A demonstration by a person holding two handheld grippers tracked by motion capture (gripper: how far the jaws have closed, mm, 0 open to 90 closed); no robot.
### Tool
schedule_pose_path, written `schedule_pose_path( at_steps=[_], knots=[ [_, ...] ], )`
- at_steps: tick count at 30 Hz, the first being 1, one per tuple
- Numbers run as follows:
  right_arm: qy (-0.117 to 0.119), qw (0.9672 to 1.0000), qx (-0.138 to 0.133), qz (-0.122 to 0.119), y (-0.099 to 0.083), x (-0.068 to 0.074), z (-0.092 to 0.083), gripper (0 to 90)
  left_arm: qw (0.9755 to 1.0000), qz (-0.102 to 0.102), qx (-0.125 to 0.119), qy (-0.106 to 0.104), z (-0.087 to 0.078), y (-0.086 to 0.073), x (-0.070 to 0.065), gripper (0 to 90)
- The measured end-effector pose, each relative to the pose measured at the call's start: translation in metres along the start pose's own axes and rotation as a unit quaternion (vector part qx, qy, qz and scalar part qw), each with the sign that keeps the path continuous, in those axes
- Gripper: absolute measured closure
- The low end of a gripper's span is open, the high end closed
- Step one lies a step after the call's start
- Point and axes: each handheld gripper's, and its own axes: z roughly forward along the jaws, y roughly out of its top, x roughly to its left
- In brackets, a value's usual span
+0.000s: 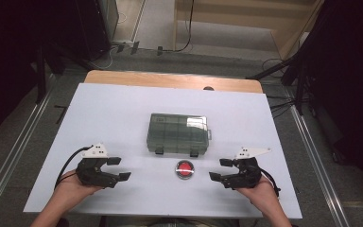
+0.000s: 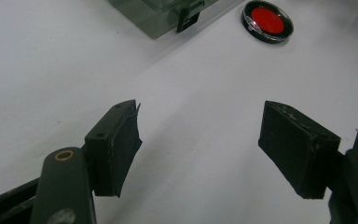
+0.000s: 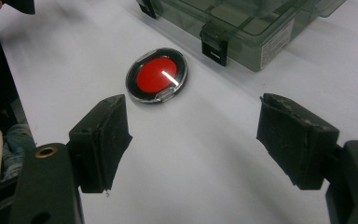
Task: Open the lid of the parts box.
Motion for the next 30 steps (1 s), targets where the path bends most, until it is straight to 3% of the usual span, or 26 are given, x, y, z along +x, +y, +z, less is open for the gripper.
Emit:
schedule_pose_path(
  at_steps=[14,30],
  knots=[
    [-0.004,1.0,-0.007,-0.003,0.0006,0.0007,-0.0006,26.1,1.0,-0.001,0.0,-0.003,-0.0007,0.0001,-0.0003,28.4],
    [0.004,0.9998,-0.01,0.016,0.0013,-0.0005,-0.0004,25.9,1.0,-0.002,0.0,-0.008,0.0,0.0,0.0002,28.5]
  ],
)
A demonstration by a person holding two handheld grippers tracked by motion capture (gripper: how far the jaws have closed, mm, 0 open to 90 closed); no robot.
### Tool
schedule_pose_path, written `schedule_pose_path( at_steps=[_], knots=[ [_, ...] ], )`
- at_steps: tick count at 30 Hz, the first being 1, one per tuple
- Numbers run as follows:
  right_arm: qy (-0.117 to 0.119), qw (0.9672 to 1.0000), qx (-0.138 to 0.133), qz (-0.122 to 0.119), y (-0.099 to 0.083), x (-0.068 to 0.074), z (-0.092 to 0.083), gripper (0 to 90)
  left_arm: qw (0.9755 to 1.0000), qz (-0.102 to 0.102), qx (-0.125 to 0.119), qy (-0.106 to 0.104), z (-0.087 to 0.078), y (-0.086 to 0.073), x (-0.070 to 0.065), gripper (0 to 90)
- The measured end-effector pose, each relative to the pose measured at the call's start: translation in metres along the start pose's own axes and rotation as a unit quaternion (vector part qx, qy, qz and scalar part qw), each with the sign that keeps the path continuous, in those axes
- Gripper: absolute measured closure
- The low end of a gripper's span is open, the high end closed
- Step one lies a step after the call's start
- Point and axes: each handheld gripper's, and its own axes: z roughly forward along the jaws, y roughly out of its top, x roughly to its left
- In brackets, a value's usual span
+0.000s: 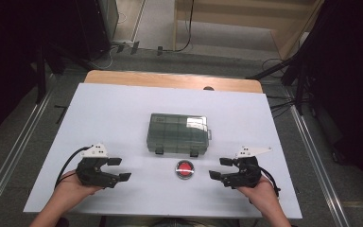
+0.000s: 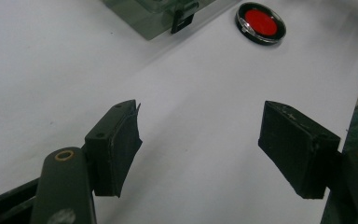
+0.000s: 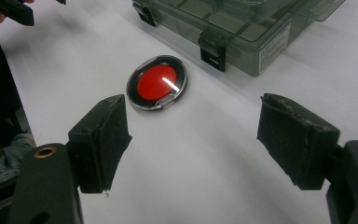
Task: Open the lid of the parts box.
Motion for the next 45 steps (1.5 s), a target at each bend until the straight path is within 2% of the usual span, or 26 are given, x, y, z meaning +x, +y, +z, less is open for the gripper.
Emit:
schedule_pose_path(
  at_steps=[10,22,30,45],
  knots=[
    [-0.004,1.0,0.001,0.005,0.0,-0.001,-0.001,25.5,1.0,0.002,0.0,-0.004,0.0,0.0,0.0,28.5],
    [-0.022,0.9996,-0.011,0.014,0.004,-0.001,-0.002,23.8,1.0,-0.002,-0.006,-0.004,-0.001,0.0,0.001,28.4],
    [-0.032,0.9988,-0.026,0.028,0.012,-0.008,-0.002,25.6,0.9999,-0.003,-0.007,-0.007,-0.001,0.0,0.001,28.4],
    [-0.049,0.9981,-0.026,0.026,0.024,-0.016,0.006,27.1,0.9999,-0.006,-0.01,-0.006,-0.002,-0.001,0.001,28.4]
  ],
)
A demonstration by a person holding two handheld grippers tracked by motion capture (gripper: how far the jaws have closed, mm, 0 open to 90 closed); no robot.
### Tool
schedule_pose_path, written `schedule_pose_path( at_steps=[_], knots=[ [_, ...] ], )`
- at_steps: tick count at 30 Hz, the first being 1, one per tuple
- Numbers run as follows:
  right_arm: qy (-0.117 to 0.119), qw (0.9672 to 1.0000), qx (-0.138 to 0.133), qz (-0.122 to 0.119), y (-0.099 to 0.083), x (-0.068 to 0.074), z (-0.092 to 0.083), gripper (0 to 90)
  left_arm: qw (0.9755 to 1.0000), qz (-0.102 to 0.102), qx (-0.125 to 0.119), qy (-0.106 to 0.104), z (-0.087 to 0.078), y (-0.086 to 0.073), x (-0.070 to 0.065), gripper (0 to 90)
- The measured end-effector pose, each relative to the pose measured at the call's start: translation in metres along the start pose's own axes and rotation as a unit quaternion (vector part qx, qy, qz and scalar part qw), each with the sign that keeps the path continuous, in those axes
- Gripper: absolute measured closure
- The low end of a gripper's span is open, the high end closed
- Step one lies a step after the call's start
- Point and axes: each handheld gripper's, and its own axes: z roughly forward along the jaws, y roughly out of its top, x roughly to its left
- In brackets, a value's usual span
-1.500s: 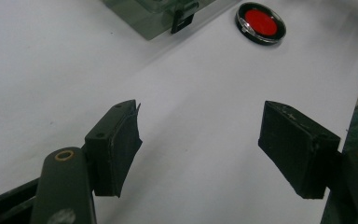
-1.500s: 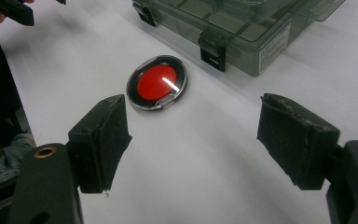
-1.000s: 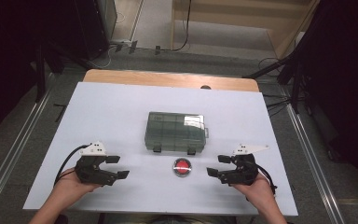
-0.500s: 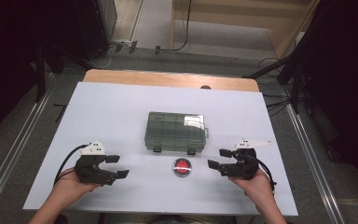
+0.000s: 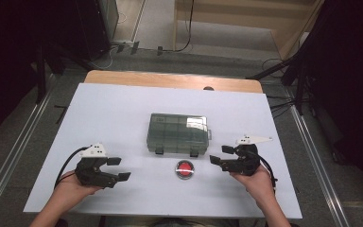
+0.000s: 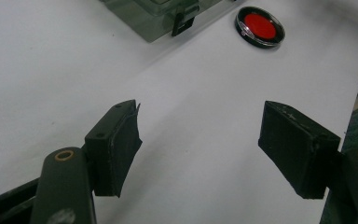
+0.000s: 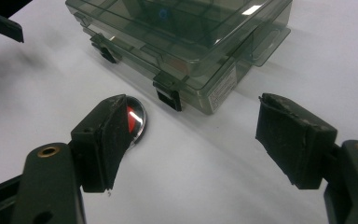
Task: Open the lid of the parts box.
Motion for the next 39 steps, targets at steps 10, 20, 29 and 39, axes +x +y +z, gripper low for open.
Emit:
schedule_pose_path(
  at_steps=[10,20,29,39],
  knots=[
    [-0.005,0.9998,0.015,-0.008,0.004,-0.001,0.012,28.5,1.0,-0.005,-0.003,0.007,0.0,-0.001,0.0,28.3],
    [-0.014,0.9992,0.034,-0.018,0.009,-0.001,0.019,51.8,0.9999,-0.004,-0.003,0.011,0.0,-0.001,0.0,28.3],
    [0.006,0.9976,0.068,0.005,0.014,-0.002,0.026,80.1,0.9998,-0.002,-0.008,0.016,-0.001,-0.001,-0.001,28.3],
    [-0.003,0.9974,0.072,-0.004,0.021,-0.001,0.032,90.0,0.9999,-0.004,-0.003,0.013,0.0,-0.001,-0.001,28.3]
  ],
)
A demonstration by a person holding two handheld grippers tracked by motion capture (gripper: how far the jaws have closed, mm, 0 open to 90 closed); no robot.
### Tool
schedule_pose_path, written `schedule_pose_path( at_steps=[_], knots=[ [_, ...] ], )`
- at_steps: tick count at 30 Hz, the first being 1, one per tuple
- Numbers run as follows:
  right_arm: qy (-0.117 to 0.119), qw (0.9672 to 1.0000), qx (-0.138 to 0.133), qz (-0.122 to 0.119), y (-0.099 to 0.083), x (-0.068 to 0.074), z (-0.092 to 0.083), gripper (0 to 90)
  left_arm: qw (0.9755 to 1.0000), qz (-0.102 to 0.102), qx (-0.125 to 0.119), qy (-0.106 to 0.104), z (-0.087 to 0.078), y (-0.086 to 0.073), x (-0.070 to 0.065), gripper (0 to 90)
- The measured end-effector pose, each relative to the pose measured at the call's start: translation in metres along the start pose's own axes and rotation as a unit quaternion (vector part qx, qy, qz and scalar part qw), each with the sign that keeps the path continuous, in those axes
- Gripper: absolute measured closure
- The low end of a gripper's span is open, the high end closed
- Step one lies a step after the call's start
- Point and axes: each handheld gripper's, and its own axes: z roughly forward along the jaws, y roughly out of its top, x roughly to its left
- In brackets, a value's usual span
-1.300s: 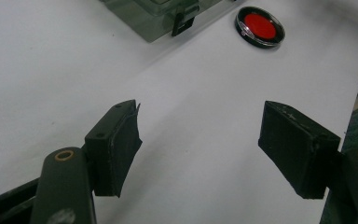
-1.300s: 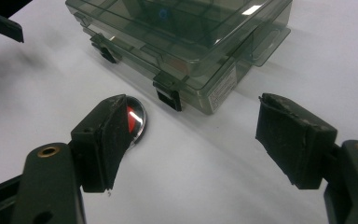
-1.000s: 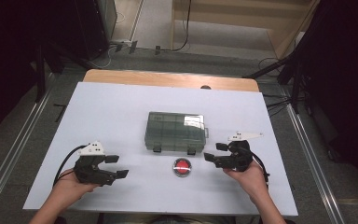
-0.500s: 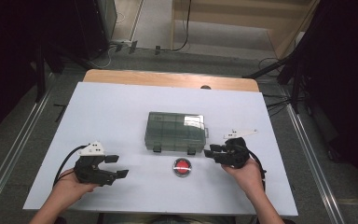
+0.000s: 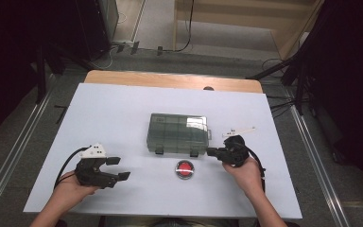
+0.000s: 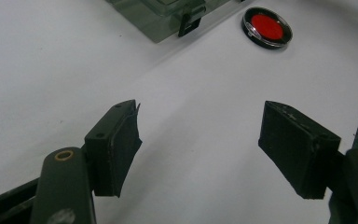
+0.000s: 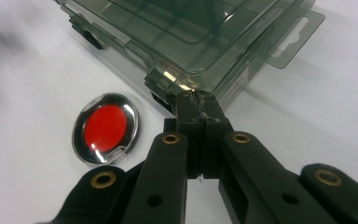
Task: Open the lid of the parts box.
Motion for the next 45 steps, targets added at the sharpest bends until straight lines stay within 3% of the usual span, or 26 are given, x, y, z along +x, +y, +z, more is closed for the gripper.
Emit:
schedule_pose_path(
  at_steps=[13,20,33,45],
  knots=[
    [0.007,0.9999,-0.007,-0.004,0.009,0.001,-0.002,90.0,1.0,-0.006,0.003,-0.004,-0.001,0.002,0.003,28.3],
    [0.015,0.9998,-0.013,-0.009,0.014,0.002,-0.005,90.0,0.9997,-0.025,0.007,-0.005,-0.002,0.004,0.007,28.4],
    [0.018,0.9992,-0.03,-0.017,0.023,0.003,-0.012,90.0,0.9999,-0.009,0.003,0.005,0.007,0.009,0.007,28.4],
    [0.015,0.999,-0.037,-0.023,0.031,0.003,-0.016,90.0,1.0,0.0,0.003,0.003,0.016,0.026,0.009,28.4]
  ],
)
